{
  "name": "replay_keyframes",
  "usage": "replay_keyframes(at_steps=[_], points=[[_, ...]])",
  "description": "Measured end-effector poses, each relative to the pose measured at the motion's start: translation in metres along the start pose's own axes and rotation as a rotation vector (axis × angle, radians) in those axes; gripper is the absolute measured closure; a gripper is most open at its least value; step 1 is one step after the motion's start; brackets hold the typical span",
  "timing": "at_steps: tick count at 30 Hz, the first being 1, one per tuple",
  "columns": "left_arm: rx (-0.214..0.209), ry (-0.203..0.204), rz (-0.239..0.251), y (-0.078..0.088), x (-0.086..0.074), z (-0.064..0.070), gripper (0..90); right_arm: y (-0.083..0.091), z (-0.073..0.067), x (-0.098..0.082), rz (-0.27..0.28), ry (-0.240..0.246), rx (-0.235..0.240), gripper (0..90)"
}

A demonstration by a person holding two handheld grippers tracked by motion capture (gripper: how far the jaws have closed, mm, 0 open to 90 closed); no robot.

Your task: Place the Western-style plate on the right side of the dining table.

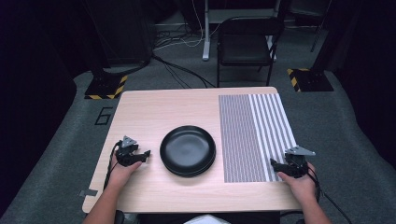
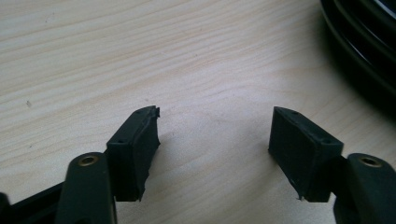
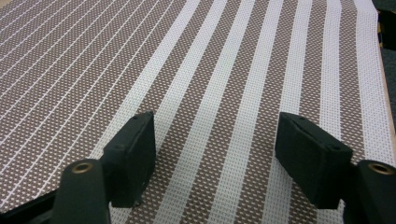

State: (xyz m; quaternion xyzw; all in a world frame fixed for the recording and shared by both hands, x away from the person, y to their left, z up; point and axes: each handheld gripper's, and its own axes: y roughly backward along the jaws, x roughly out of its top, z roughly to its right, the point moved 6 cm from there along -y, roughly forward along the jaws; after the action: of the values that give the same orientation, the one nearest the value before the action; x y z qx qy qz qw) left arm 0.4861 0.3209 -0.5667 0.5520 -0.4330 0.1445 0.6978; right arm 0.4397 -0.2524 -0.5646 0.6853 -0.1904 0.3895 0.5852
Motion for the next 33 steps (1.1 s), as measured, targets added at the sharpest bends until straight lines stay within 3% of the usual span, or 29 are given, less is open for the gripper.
replay_keyframes(at_steps=[5, 10, 17, 21, 24, 28, 33], points=[[-0.018, 0.009, -0.001, 0.002, 0.000, 0.003, 41.5, 0.000, -0.001, 0.002, -0.009, 0.005, 0.004, 39.0], [-0.049, 0.014, -0.012, 0.004, 0.002, 0.009, 46.6, 0.003, -0.007, 0.004, -0.021, 0.041, 0.001, 48.2], [-0.063, 0.015, -0.026, 0.007, 0.004, 0.016, 47.9, 0.004, -0.010, 0.006, -0.019, 0.042, 0.012, 49.9], [-0.053, 0.020, -0.006, 0.010, 0.008, 0.017, 47.5, 0.007, -0.010, 0.008, -0.009, 0.030, 0.017, 49.9], [-0.047, 0.046, -0.003, 0.012, 0.011, 0.016, 47.6, 0.011, -0.009, 0.011, 0.007, 0.032, 0.012, 50.0], [-0.052, 0.063, -0.012, 0.014, 0.012, 0.015, 50.0, 0.016, -0.011, 0.014, 0.025, -0.005, 0.032, 51.2], [-0.071, 0.085, -0.019, 0.016, 0.017, 0.017, 52.5, 0.020, -0.015, 0.017, 0.021, 0.015, 0.030, 53.0]])
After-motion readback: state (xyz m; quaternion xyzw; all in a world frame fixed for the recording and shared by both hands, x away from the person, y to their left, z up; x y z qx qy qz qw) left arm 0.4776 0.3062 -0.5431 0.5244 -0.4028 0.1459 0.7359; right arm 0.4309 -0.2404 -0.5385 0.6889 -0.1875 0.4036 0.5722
